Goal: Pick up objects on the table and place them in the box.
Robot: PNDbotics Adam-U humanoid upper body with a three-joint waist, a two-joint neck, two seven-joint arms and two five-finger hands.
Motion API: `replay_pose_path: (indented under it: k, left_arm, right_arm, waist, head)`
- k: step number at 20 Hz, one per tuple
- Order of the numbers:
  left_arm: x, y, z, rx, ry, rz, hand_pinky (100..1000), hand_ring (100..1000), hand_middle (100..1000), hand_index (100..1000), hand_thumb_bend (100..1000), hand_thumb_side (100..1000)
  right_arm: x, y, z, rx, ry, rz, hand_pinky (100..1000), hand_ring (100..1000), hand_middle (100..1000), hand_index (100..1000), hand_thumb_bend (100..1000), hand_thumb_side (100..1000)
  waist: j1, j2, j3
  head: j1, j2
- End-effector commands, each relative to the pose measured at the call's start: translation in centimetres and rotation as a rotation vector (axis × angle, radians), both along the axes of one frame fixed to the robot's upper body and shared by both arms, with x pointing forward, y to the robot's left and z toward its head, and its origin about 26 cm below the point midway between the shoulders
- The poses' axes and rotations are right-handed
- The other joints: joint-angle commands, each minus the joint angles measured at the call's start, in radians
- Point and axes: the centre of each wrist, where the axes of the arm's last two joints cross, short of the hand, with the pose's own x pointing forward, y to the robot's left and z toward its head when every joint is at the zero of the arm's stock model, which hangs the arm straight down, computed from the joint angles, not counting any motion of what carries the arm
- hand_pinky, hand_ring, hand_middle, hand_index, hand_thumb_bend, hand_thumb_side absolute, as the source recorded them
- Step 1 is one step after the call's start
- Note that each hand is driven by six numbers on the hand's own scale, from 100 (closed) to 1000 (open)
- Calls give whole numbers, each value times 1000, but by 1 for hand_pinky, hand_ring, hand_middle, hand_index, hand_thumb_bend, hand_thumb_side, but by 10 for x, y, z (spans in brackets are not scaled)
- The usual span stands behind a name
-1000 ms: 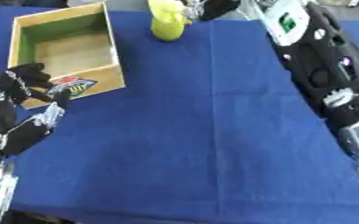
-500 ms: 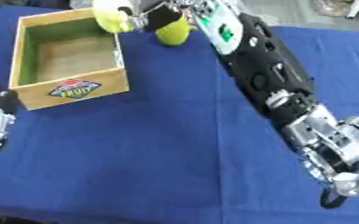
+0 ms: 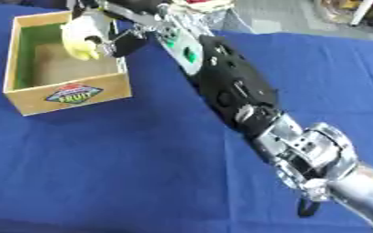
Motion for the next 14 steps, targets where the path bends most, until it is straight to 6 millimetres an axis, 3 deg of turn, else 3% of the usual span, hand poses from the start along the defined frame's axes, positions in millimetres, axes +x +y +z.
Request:
replay_pose_path:
  k: [1,5,7,11,12,13,14]
  left_arm:
    - [-3,-2,10,-4,-35,-12,490,573,555,740,443,332]
    - [-3,-4,10,3,-35,-19,490,573,555,741,444,330]
    - [-3,-4,10,7,-34,-22,490,573,556,742,445,330]
    - [-2,-5,10,17,-30,-25,490,574,556,744,445,331]
    - [-2,-5,10,19,-30,-25,490,574,556,745,445,330]
    - [-2,-5,10,21,-29,-26,490,574,556,746,445,330]
    - [-2,-5,10,22,-28,-27,490,574,556,747,444,329]
  right_arm:
    - [2,-1,4,-9,-37,-53,702,569,324,390,100,100]
    - [6,-3,-7,-3,-60,-131,702,575,350,421,100,100]
    - [7,-4,-11,-3,-74,-159,707,589,410,489,100,100]
    - [8,-4,-14,-15,-121,-204,728,656,593,812,100,100]
    - [8,-4,-13,-18,-137,-214,747,710,717,910,100,100]
    - [7,-4,-11,-20,-154,-226,757,735,760,938,110,148]
    - [7,-3,-10,-27,-169,-237,776,773,828,974,158,274]
  waist:
    - [5,-13,6]
    - [1,-11,10]
    - [-1,-10,12]
    - [-4,-11,13]
    - [-4,-11,13]
    - [-5,-11,14]
    - [-5,-12,14]
  head:
    - [-16,-25]
    - [-20,-42]
    - [-19,-46]
    - [-16,-48]
    - [-15,-47]
    - [-15,-47]
    - [-14,-47]
